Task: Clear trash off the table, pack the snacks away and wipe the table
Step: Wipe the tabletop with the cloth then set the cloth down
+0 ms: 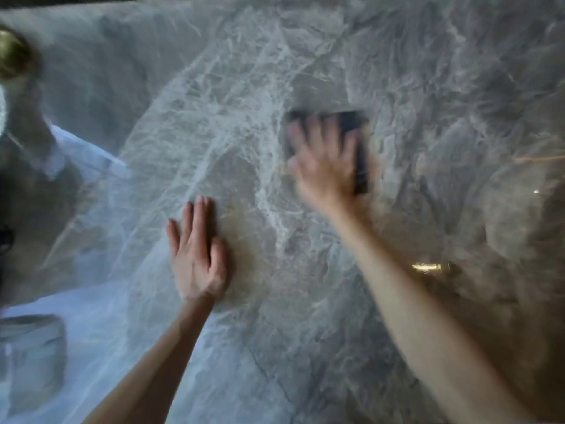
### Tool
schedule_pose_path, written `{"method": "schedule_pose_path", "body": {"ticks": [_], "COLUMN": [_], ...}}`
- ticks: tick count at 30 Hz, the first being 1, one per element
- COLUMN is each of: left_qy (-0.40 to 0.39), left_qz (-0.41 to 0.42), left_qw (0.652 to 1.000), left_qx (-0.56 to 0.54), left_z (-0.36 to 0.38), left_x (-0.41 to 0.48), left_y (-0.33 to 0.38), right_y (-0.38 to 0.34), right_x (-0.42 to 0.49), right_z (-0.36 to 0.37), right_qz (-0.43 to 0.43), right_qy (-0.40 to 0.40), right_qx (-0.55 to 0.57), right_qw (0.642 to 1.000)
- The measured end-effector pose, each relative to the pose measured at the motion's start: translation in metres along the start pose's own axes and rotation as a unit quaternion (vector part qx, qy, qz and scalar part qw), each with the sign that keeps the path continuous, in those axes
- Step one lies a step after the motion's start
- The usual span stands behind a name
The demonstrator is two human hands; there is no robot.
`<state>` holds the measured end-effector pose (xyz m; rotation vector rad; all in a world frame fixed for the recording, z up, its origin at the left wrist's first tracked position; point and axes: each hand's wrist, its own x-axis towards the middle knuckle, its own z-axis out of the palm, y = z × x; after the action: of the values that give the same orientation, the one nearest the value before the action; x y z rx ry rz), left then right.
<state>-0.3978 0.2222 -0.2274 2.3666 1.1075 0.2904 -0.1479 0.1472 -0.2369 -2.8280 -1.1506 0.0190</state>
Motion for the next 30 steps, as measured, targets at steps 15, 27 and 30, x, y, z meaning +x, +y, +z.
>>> {"method": "schedule_pose_path", "body": {"ticks": [15, 27, 30], "left_qy": [0.027, -0.037, -0.031], "left_qz": [-0.023, -0.143, -0.157], "left_qw": [0.999, 0.924, 0.930], "left_qx": [-0.035, -0.352, -0.331], "left_z": [0.004, -0.041, -0.032], "left_x": [-0.001, -0.035, -0.070], "left_y": [-0.003, 0.016, 0.023], "right_y": [0.044, 0.159, 0.197], "right_x": [-0.019, -0.231, -0.174], "right_z": [-0.004, -0.038, -0.046], "right_qz": [0.058, -0.318, 0.117], "right_qy": [-0.041, -0.147, -0.100], "right_qx": [0.016, -0.024, 0.009], "right_qw": [0.997, 0.936, 0.988]}}
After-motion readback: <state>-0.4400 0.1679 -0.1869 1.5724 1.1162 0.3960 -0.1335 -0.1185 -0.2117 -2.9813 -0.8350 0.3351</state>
